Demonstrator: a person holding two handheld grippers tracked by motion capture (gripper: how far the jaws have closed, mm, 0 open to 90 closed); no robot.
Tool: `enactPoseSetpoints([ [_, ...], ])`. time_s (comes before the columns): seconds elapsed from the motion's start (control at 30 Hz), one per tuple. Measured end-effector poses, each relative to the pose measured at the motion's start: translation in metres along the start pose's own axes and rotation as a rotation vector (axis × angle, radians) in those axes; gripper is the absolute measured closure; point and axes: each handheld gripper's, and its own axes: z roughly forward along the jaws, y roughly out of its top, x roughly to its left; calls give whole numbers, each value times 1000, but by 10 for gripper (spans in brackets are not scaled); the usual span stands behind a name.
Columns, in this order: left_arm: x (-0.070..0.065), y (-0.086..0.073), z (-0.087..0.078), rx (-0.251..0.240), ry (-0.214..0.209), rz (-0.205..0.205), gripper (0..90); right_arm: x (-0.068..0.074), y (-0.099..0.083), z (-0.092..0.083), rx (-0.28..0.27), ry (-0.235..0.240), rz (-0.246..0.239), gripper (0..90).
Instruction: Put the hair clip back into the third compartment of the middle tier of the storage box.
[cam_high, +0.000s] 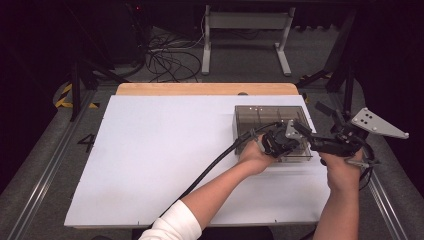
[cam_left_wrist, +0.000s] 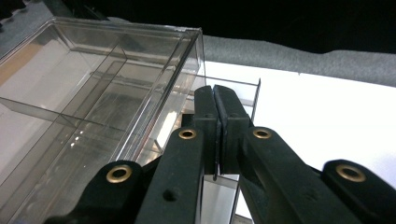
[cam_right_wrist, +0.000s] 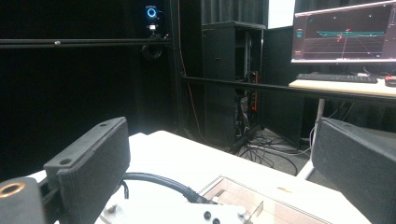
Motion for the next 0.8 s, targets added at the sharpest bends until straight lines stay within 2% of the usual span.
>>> enactPoseSetpoints([
  [0.23, 1, -3, 4, 28, -12, -29, 872, 1, 0, 1, 2, 4, -4, 51],
  [0.43, -2, -1, 5, 31, -4, -16, 873, 0, 0, 0, -1, -1, -1, 51],
  [0.6, 0, 0, 0, 17, 2, -21, 862, 0, 0, 0, 0, -1, -1, 51],
  [0.8, 4, 1, -7, -34, -29, -43, 834, 1, 0, 2, 4, 3, -5, 51],
])
